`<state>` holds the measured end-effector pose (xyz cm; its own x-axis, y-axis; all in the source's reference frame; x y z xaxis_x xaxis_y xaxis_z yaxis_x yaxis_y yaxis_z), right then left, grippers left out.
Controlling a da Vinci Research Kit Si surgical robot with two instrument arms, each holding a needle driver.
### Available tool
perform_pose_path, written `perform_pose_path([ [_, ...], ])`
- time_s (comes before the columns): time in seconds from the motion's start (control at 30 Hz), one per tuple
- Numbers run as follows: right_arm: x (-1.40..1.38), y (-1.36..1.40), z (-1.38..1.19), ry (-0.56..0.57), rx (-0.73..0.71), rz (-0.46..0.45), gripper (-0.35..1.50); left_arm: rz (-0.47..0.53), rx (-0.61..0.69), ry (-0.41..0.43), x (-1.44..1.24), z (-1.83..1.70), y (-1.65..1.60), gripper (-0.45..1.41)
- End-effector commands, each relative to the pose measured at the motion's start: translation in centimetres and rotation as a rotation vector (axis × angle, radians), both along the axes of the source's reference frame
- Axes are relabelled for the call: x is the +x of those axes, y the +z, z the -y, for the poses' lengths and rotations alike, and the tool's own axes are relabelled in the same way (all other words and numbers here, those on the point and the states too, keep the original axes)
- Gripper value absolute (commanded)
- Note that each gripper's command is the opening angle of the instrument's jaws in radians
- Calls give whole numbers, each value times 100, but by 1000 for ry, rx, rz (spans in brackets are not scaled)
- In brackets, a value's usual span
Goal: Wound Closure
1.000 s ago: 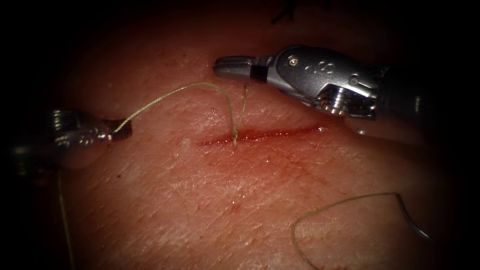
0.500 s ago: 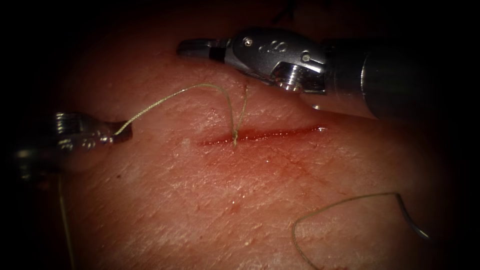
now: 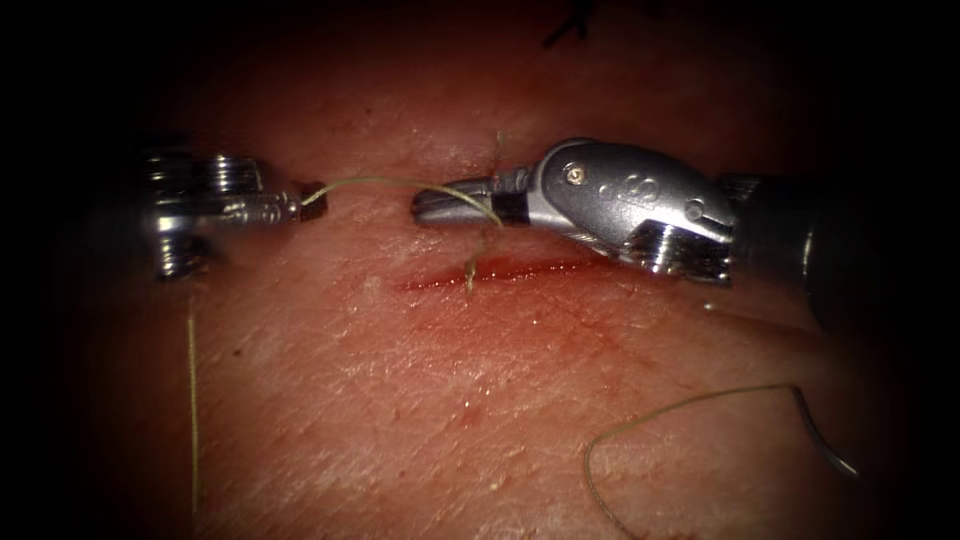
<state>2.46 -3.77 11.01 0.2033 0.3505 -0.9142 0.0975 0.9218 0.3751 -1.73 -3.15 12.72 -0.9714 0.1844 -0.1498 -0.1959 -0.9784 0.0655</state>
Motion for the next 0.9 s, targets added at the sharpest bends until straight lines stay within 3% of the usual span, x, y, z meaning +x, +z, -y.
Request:
perform_pose_path([
  [0.03,3,5,5,5,10,-23,-35,7,8,7,-11,0,12,-45],
  [0.3,5,13,27,49,51,-93,-35,35,46,14,-38,21,48,-45],
  [0.5,9,35,58,75,109,-95,-35,43,59,13,-40,20,42,-45],
  [0.9,3,36,67,95,156,-139,-35,56,60,14,-46,18,33,-45],
])
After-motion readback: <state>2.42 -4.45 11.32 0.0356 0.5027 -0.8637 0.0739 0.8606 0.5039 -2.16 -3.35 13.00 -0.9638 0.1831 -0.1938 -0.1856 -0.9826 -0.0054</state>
